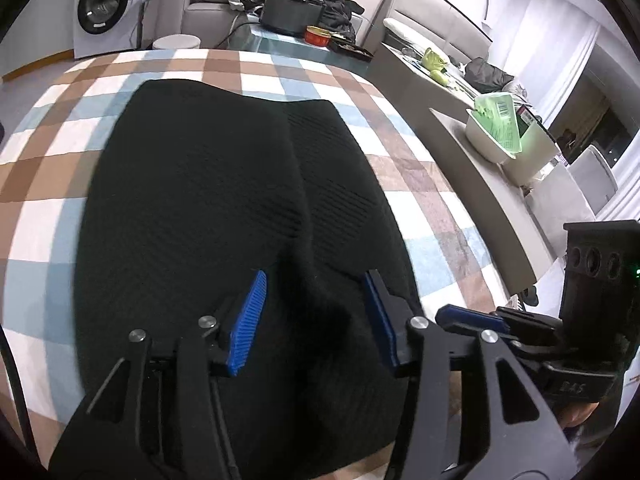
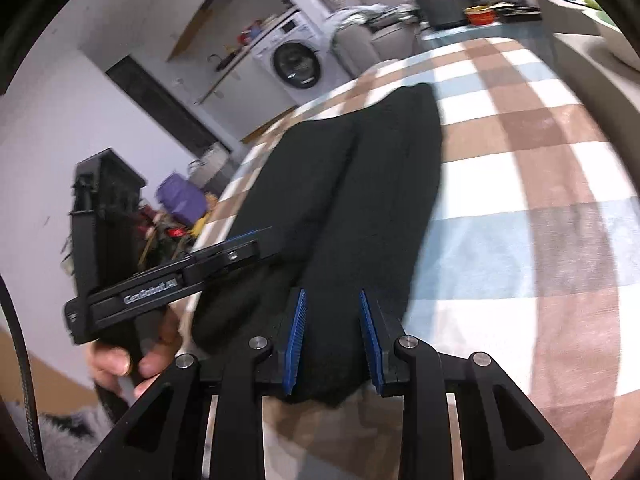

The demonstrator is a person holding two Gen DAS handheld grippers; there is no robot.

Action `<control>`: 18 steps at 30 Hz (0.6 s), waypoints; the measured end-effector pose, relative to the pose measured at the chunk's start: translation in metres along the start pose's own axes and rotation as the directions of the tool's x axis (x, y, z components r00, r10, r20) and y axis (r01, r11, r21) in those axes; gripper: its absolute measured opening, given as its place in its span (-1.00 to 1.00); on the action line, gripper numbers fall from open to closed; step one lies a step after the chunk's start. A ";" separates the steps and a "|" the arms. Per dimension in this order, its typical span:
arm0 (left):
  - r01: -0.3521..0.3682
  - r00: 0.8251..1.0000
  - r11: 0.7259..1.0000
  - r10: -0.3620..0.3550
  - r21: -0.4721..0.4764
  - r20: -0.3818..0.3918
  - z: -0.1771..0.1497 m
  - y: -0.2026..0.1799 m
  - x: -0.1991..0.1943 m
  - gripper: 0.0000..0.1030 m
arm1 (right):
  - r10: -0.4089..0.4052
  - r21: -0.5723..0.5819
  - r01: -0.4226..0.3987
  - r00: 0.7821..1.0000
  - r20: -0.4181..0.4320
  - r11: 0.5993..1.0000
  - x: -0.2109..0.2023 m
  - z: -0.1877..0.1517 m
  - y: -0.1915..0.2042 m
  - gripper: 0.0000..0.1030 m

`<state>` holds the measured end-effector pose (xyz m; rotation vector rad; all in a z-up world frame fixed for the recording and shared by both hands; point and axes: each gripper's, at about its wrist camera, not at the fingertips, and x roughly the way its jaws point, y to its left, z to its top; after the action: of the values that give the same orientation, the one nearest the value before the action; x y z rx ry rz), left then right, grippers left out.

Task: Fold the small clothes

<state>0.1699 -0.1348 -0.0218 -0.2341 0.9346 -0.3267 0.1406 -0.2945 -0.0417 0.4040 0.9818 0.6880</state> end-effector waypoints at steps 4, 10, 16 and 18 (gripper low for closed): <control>-0.020 1.000 1.000 0.020 0.000 0.001 -0.005 0.008 0.001 -0.08 | 0.040 -0.034 -0.041 0.998 -0.039 0.999 0.021 0.004 0.011 -0.36; -0.022 0.999 1.000 0.022 0.003 -0.026 -0.010 0.014 0.017 -0.08 | 0.060 -0.034 -0.063 0.995 -0.084 0.997 0.049 -0.004 0.015 -0.63; -0.035 0.999 0.999 0.036 -0.013 0.011 -0.008 0.023 0.012 -0.05 | 0.041 -0.050 -0.042 0.999 -0.017 0.998 0.027 -0.020 0.027 -0.90; -0.070 0.996 0.997 0.072 -0.029 0.049 -0.006 0.031 0.008 0.04 | 0.018 -0.052 -0.021 0.999 -0.045 0.998 0.027 -0.028 0.025 -0.90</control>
<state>0.1750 -0.1098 -0.0413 -0.2322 0.8964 -0.2419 0.1184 -0.2575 -0.0575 0.3544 1.0006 0.7412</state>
